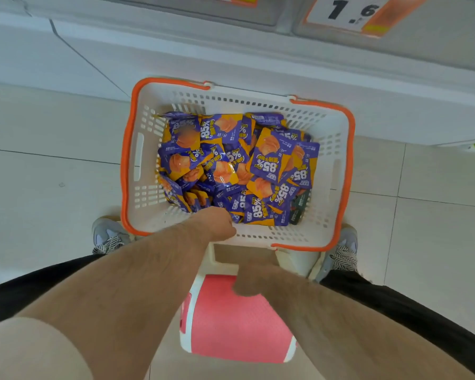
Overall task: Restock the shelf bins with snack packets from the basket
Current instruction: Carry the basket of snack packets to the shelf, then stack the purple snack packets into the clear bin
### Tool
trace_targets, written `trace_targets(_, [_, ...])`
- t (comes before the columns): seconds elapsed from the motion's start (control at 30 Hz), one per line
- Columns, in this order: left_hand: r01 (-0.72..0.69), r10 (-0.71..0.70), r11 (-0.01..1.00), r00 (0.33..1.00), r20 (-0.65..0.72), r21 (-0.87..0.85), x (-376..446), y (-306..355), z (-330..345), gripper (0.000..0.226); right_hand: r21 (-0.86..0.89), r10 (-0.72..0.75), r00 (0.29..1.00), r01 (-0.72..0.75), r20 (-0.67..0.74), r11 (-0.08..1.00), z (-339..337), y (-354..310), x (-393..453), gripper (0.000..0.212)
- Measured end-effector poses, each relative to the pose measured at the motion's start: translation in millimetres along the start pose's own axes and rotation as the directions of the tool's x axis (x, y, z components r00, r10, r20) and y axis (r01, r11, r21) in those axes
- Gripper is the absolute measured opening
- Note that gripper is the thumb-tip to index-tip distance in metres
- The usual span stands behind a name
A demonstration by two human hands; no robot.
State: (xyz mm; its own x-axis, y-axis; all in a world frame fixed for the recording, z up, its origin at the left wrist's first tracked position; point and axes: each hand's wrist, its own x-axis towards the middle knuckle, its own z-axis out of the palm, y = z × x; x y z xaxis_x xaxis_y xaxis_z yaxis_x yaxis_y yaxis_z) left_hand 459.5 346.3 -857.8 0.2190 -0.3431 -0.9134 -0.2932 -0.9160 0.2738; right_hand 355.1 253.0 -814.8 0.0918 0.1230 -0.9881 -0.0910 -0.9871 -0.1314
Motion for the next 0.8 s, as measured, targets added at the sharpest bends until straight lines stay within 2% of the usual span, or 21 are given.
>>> trace_targets(0.03, [-0.002, 0.002, 1.000, 1.000, 0.013, -0.006, 3, -1, -4, 0.026, 0.018, -0.026, 0.999, 0.026, 0.034, 0.999, -6, 1, -2, 0.037])
trace_targets(0.1, [-0.009, 0.009, 1.000, 1.000, 0.005, -0.025, 11, -5, -16, 0.025, 0.235, -0.078, 0.996, 0.065, 0.049, 0.970, -26, 2, 4, 0.027])
trace_targets(0.13, [-0.015, 0.014, 0.999, 1.000, -0.028, -0.052, 17, -7, -24, 0.026, 0.345, -0.081, 0.997, 0.070, 0.015, 0.936, -39, 4, 12, 0.026])
trace_targets(0.2, [-0.028, 0.008, 0.992, 0.988, -0.155, -0.127, 29, -13, -45, 0.023, 0.417, -0.046, 0.980, 0.124, -0.192, 0.900, -70, 11, 35, 0.034])
trace_targets(0.23, [-0.038, 0.004, 0.989, 0.974, -0.228, -0.144, 35, -15, -59, 0.020, 0.394, -0.017, 0.945, 0.152, -0.325, 0.906, -88, 17, 42, 0.035])
trace_targets(0.3, [-0.067, 0.016, 0.988, 0.941, -0.339, -0.141, 44, -15, -87, 0.020, 0.396, 0.075, 0.825, 0.188, -0.560, 0.899, -121, 32, 48, 0.034])
trace_targets(0.33, [-0.083, 0.025, 0.987, 0.925, -0.380, -0.137, 48, -15, -100, 0.021, 0.414, 0.141, 0.758, 0.182, -0.637, 0.892, -135, 42, 50, 0.033])
trace_targets(0.4, [-0.114, 0.047, 0.986, 0.885, -0.463, -0.118, 57, -17, -121, 0.019, 0.463, 0.288, 0.666, 0.097, -0.688, 0.881, -155, 65, 66, 0.025])
trace_targets(0.47, [-0.137, 0.073, 0.987, 0.844, -0.532, -0.081, 67, -19, -138, 0.014, 0.563, 0.431, 0.616, 0.025, -0.660, 0.826, -171, 83, 89, 0.017])
trace_targets(0.53, [-0.143, 0.099, 0.989, 0.805, -0.585, -0.030, 75, -17, -150, 0.014, 0.750, 0.634, 0.556, -0.030, -0.537, 0.661, -183, 95, 107, 0.051])
trace_targets(0.6, [-0.149, 0.119, 0.989, 0.780, -0.614, 0.003, 82, -13, -157, 0.020, 0.857, 0.742, 0.551, -0.089, -0.383, 0.508, -190, 99, 115, 0.088])
trace_targets(0.67, [-0.149, 0.135, 0.988, 0.771, -0.623, 0.031, 85, -8, -161, 0.022, 0.860, 0.755, 0.564, -0.146, -0.335, 0.490, -193, 95, 118, 0.119])
trace_targets(0.7, [-0.151, 0.137, 0.988, 0.768, -0.626, 0.031, 86, -6, -161, 0.022, 0.858, 0.768, 0.548, -0.163, -0.332, 0.487, -193, 94, 122, 0.123])
trace_targets(0.77, [-0.150, 0.137, 0.988, 0.756, -0.641, 0.034, 86, -3, -160, 0.022, 0.880, 0.808, 0.488, -0.151, -0.329, 0.450, -193, 96, 137, 0.113])
trace_targets(0.8, [-0.146, 0.141, 0.988, 0.753, -0.642, 0.045, 82, -2, -158, 0.022, 0.887, 0.811, 0.483, -0.136, -0.329, 0.441, -191, 95, 140, 0.109])
